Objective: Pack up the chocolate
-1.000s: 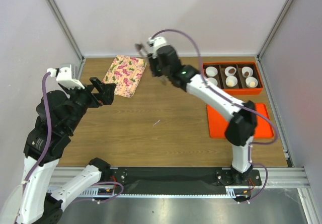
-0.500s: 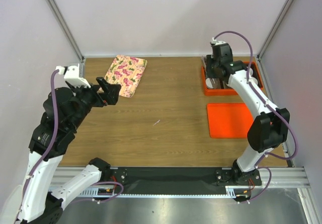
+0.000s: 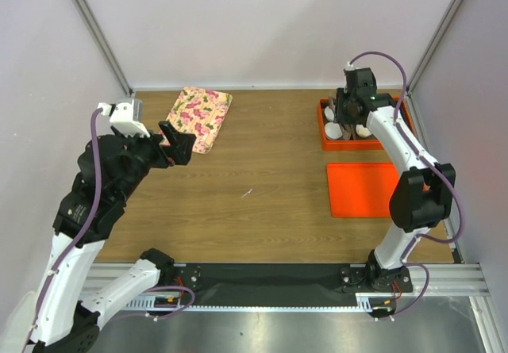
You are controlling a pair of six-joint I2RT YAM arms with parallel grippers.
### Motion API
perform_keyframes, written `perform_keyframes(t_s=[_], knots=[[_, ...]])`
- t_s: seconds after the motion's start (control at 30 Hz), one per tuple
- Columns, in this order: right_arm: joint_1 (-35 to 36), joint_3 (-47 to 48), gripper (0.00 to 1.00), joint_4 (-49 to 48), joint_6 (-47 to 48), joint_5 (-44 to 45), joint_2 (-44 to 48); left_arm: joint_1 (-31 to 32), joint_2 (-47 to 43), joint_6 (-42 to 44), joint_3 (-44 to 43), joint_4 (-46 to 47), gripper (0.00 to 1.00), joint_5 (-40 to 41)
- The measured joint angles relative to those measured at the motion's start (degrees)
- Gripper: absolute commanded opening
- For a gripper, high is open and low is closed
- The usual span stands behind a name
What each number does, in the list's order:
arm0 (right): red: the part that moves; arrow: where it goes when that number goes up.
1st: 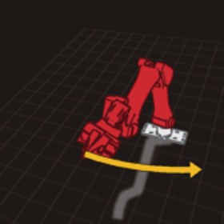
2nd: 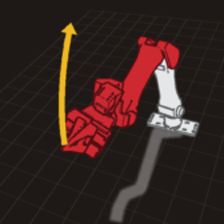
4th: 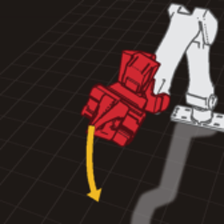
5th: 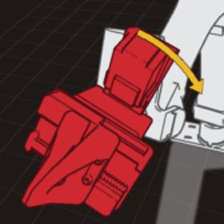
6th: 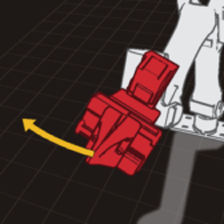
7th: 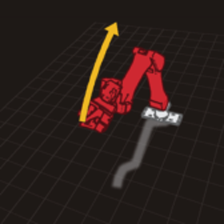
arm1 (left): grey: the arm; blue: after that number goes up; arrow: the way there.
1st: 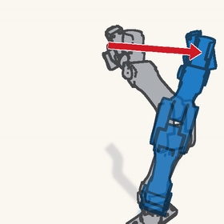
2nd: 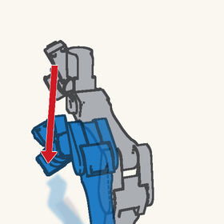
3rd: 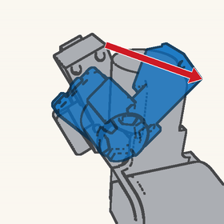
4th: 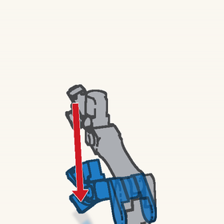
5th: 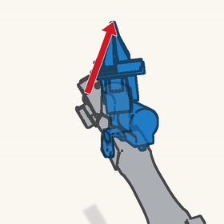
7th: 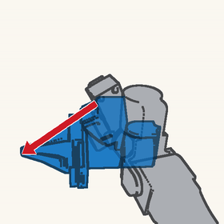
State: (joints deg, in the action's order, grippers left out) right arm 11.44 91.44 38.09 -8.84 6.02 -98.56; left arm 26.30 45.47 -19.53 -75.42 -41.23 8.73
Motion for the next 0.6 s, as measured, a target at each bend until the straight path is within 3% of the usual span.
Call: perform_keyframes(t_s=[0.6], knots=[[-0.4, 1.3, 0.36, -1.7, 0.4, 3.6, -9.1, 0.0, 0.7, 0.1, 0.9, 0.9, 1.00, 0.0]])
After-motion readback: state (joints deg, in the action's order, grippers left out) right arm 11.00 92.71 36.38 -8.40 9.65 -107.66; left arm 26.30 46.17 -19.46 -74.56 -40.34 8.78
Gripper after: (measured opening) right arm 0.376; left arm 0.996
